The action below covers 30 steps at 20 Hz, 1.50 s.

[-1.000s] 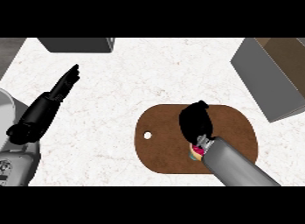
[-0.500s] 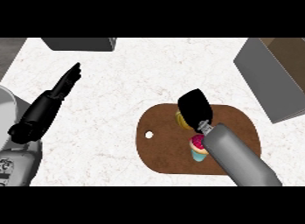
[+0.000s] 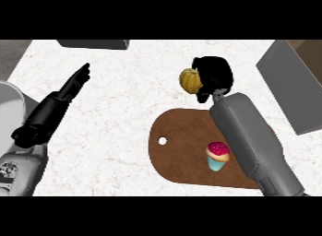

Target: Pick the squash from the cutting board and place it in the cardboard box

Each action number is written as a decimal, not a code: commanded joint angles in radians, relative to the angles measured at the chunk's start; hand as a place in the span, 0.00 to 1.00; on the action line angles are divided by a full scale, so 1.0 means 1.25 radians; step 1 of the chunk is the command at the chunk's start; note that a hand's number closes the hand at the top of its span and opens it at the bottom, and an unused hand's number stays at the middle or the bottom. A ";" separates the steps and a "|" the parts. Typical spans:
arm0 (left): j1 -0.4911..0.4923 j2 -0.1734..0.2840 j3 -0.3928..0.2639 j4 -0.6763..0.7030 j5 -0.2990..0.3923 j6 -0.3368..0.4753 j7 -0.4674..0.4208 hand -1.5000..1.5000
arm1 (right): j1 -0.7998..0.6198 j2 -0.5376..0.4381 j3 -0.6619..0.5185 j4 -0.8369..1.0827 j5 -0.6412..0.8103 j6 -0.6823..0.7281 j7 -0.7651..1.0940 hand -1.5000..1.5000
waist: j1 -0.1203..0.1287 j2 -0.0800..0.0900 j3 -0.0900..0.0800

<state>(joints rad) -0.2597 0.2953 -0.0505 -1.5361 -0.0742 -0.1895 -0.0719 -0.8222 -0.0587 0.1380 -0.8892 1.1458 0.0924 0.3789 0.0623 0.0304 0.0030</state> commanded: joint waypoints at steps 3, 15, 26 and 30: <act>-0.049 -0.008 0.007 0.038 0.006 -0.009 0.012 0.50 | -0.189 -0.020 -0.040 0.182 0.052 -0.130 -0.021 1.00 | -0.005 -0.005 -0.002; -0.011 -0.008 0.024 0.016 -0.002 0.001 0.022 0.50 | -0.292 -0.096 -0.196 0.203 0.056 -0.368 0.199 1.00 | -0.032 -0.017 -0.002; -0.025 -0.008 0.026 0.044 -0.027 -0.007 0.009 0.50 | -0.300 -0.265 -0.285 0.335 0.037 -0.430 0.166 1.00 | -0.035 -0.016 -0.002; 0.018 -0.015 0.022 0.019 -0.026 -0.007 -0.015 0.50 | -0.280 -0.351 -0.304 0.387 0.005 -0.302 0.089 1.00 | -0.036 -0.017 -0.002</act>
<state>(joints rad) -0.2452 0.2795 -0.0216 -1.5160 -0.1023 -0.1950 -0.0790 -1.1867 -0.4102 -0.2132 -0.4641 1.1840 -0.3751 0.5616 0.0206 0.0084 0.0000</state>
